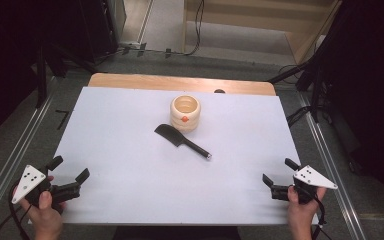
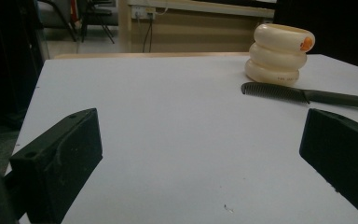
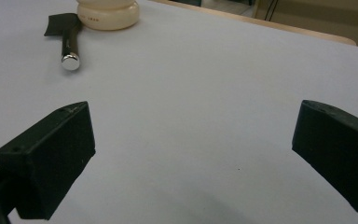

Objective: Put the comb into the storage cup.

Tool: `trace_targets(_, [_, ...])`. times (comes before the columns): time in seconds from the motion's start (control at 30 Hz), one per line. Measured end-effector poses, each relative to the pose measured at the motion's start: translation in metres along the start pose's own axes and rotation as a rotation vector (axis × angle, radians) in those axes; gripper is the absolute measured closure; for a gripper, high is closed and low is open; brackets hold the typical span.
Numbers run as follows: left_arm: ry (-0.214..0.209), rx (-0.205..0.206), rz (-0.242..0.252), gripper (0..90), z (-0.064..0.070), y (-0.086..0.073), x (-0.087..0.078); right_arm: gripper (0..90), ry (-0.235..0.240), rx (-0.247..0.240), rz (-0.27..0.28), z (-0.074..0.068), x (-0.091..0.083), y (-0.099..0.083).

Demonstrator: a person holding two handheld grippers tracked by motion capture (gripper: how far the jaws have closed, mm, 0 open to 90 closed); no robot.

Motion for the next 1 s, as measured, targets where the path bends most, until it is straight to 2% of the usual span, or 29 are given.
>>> trace_targets(0.23, [-0.002,0.012,-0.009,0.0,0.002,-0.001,0.001,0.0,0.032,-0.035,-0.036,-0.009,0.004,0.006])
trace_targets(0.33, [-0.005,0.031,-0.020,0.0,0.004,-0.002,0.002,0.0,0.056,-0.032,-0.040,-0.014,0.005,0.016])
trace_targets(0.47, [-0.019,0.045,-0.026,0.0,0.006,-0.003,0.002,0.0,0.086,-0.059,-0.045,-0.024,0.007,0.033])
trace_targets(0.57, [-0.029,0.046,-0.034,0.0,0.007,-0.004,0.003,0.0,0.089,-0.096,-0.079,-0.030,0.012,0.042])
trace_targets(0.7, [-0.033,0.077,-0.046,0.0,0.010,-0.005,0.004,0.0,0.100,-0.138,-0.112,-0.038,0.019,0.053])
trace_targets(0.93, [-0.038,0.073,-0.039,0.0,0.010,-0.005,0.003,0.0,0.137,-0.152,-0.147,-0.043,0.030,0.067])
trace_targets(1.0, [-0.041,0.075,-0.042,0.0,0.010,-0.005,0.003,0.0,0.155,-0.163,-0.172,-0.047,0.037,0.072])
Point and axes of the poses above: each handheld gripper's, and its own axes: x roughly forward along the jaws, y roughly out of its top, z roughly to its right, the point moved 7 cm from there along x, roughly forward along the jaws, and after that the axes turned 1 degree about z, right-handed, at the moved point
